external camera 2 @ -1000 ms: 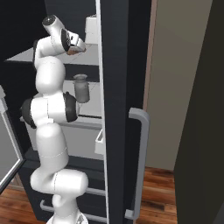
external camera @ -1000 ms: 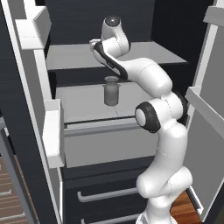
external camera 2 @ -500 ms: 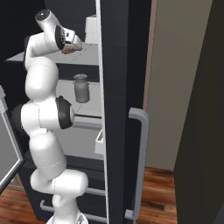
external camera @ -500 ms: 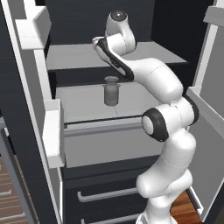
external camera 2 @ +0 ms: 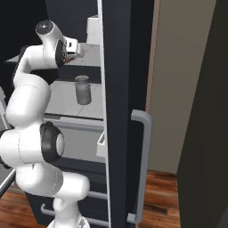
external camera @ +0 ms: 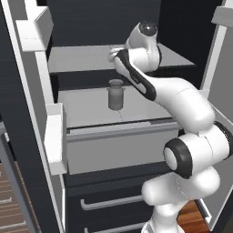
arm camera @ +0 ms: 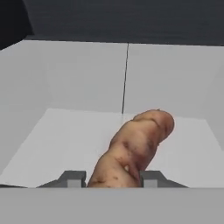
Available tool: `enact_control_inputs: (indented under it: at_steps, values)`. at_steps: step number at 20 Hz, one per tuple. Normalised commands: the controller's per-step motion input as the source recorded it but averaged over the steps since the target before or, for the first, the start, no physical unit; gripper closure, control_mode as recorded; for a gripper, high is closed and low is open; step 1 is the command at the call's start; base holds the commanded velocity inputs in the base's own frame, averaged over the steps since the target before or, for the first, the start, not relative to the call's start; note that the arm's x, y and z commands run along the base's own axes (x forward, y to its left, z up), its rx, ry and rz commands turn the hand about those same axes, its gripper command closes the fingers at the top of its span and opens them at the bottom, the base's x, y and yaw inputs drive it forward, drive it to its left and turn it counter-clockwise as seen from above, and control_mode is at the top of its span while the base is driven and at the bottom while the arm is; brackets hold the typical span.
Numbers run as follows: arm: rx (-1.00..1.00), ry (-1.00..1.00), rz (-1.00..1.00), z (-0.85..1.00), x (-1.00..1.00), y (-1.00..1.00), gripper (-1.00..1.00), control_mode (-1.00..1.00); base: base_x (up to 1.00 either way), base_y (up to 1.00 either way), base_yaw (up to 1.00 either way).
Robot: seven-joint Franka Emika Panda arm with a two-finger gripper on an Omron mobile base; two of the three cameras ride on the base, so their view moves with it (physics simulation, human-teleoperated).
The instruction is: Pick potato from the fridge and place it on the plate on the counter.
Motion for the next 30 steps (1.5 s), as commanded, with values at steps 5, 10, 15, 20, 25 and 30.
enact_control_inputs:
  at_steps: [5, 10, 15, 20, 25, 30]
  values:
    - [0.0, -0.01, 0.09, -0.01, -1.0, -0.32, 1.0, -1.0, 0.0, 0.0, 0.0]
    - [0.0, 0.0, 0.01, 0.01, -1.0, -0.15, 1.0, -1.0, 0.0, 0.0, 0.0]
    - [0.0, 0.07, 0.0, 0.0, -1.0, -0.02, 1.0, -1.0, 0.0, 0.0, 0.0]
    - [0.0, 0.15, 0.0, 0.0, -1.0, 0.0, 1.0, -1.0, 0.0, 0.0, 0.0]
    - [0.0, 0.18, 0.0, -0.02, -0.96, -0.02, 1.0, -1.0, 0.0, 0.0, 0.0]
    - [-0.01, 0.16, 0.0, -0.13, -0.79, -0.09, 1.0, -1.0, 0.0, 0.0, 0.0]
